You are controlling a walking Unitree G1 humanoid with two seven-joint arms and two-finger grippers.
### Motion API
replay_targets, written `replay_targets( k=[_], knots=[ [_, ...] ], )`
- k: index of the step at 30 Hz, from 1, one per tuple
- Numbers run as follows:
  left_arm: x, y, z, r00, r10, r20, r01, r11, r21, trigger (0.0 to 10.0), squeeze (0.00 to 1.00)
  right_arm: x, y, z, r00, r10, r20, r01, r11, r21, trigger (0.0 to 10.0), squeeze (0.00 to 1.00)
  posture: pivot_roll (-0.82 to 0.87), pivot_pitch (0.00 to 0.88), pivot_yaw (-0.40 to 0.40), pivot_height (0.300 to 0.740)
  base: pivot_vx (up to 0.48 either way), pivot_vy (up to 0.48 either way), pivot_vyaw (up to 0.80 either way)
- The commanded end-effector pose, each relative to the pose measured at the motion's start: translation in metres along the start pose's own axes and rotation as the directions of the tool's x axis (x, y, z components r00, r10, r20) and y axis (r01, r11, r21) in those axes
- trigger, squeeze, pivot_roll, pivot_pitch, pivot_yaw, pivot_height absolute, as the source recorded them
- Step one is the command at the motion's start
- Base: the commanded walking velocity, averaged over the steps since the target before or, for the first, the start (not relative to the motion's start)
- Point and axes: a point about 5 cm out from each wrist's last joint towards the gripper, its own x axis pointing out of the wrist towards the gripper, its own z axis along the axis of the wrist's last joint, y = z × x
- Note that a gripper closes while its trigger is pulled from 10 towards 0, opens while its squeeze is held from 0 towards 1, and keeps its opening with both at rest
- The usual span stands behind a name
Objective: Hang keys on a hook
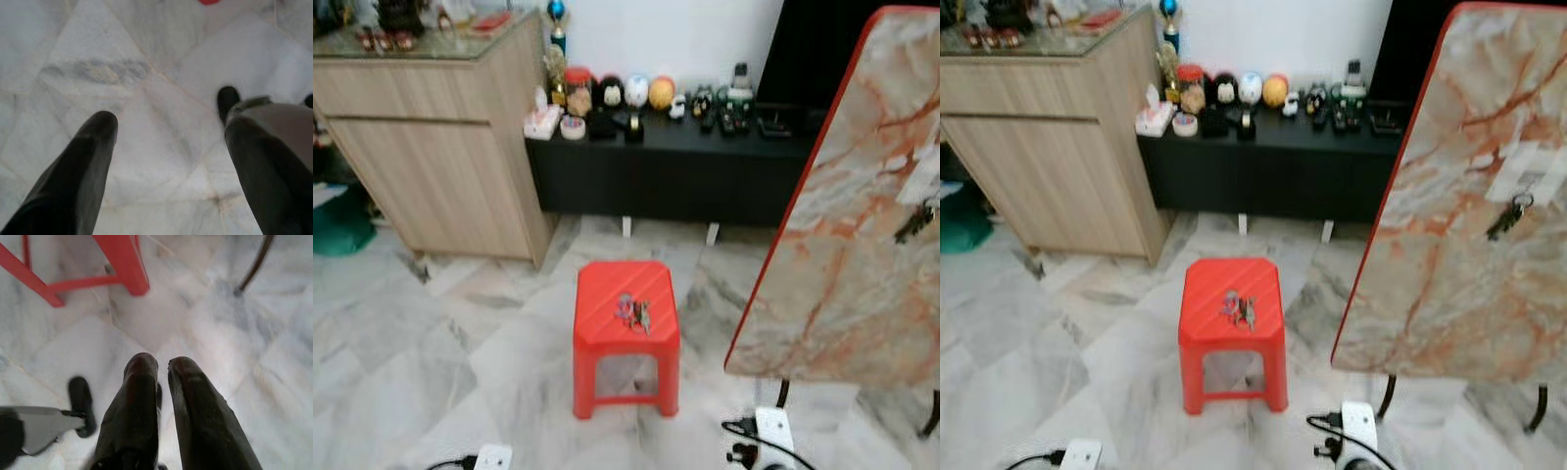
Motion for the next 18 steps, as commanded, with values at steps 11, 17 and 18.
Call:
replay_targets(
  k=[11, 17, 18],
  knots=[
    [-0.0009, 0.0048, -0.0055, 1.0, 0.01, -0.02, -0.01, 1.0, 0.018, 10.0, 0.0, 0.0013, 0.0052, 0.0038, 1.0, 0.013, 0.01, -0.013, 1.0, 0.0, 10.0, 0.0, -0.01, 0.03, -0.003, 0.74, 0.0, 0.312, 0.0],
    [-0.0012, 0.0056, -0.0067, 1.0, 0.01, -0.023, -0.01, 1.0, 0.017, 10.0, 0.0, 0.0012, 0.0052, 0.0038, 1.0, 0.014, 0.011, -0.014, 1.0, -0.001, 10.0, 0.0, -0.01, 0.03, -0.003, 0.74, 0.0, 0.31, 0.0],
    [-0.0012, 0.0057, -0.0068, 1.0, 0.011, -0.023, -0.01, 1.0, 0.016, 10.0, 0.0, 0.0012, 0.0052, 0.0038, 1.0, 0.014, 0.011, -0.014, 1.0, -0.001, 10.0, 0.0, -0.01, 0.03, -0.003, 0.74, 0.0, 0.311, 0.0]
  ],
)
